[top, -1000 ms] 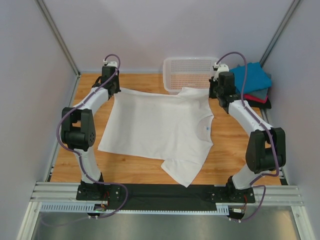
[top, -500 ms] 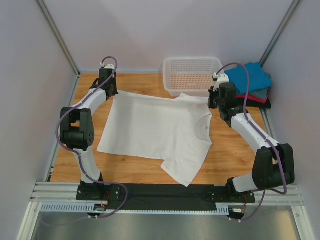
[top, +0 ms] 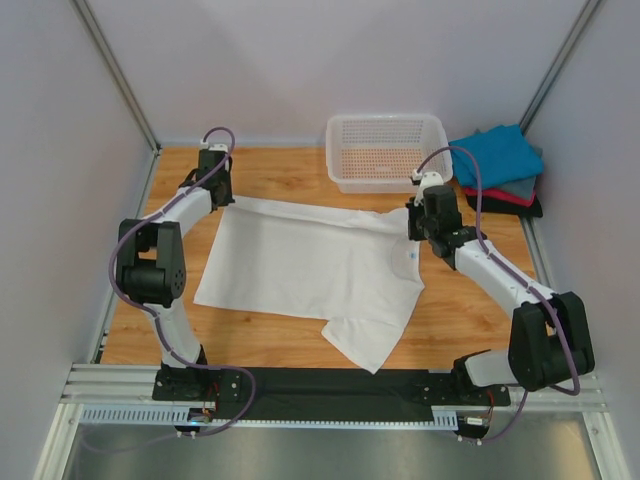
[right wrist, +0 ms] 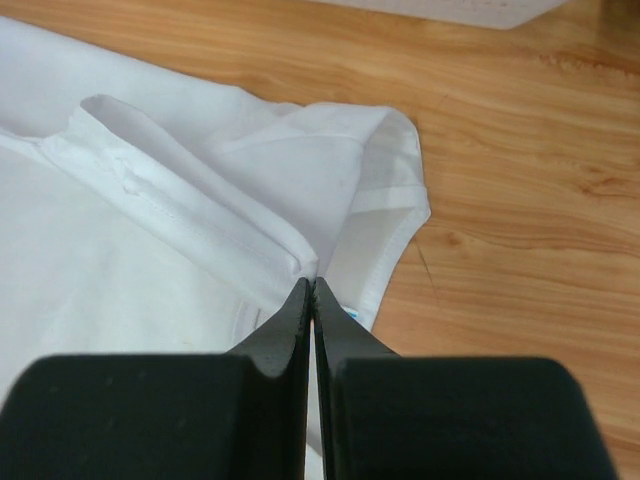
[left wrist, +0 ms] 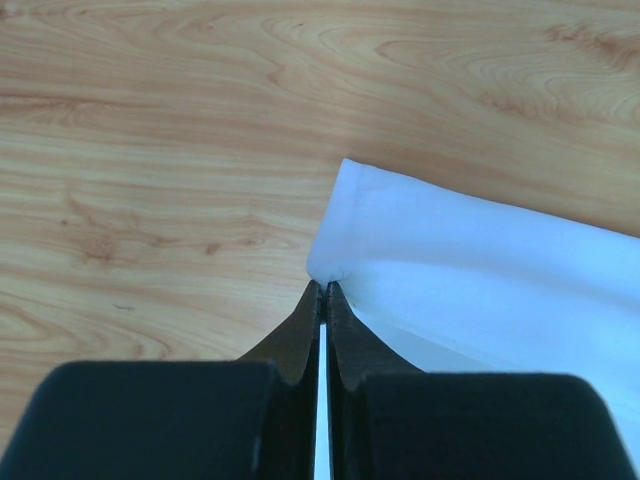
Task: Fold and stack the t-shirts
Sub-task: Fold the tshirt
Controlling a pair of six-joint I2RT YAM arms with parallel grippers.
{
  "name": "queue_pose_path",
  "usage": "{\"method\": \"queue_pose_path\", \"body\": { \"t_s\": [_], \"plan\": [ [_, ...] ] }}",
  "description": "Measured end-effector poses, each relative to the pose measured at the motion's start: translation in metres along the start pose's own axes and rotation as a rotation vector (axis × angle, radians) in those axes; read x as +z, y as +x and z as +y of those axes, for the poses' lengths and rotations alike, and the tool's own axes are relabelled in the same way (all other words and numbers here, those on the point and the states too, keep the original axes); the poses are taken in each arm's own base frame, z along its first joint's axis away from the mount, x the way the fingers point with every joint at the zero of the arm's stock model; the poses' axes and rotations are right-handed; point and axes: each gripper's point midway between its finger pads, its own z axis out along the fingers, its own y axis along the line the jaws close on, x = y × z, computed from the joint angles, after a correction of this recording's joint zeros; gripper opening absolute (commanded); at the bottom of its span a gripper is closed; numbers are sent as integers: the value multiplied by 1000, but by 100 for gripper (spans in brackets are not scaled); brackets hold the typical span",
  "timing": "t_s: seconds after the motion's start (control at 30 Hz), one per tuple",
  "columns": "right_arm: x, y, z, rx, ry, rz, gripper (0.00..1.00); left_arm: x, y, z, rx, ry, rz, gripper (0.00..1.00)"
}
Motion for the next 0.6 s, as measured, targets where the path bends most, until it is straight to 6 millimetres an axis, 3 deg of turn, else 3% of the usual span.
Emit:
{"method": "queue_pose_path", "body": {
  "t_s": [0.17,0.6],
  "plan": [
    [-3,23,-1,-10,17,58,0,-3,6,3,0,-10,9,0],
    [-4,40,7,-22,20,101,0,-5,47,11,23,-36,106,0]
  ]
}}
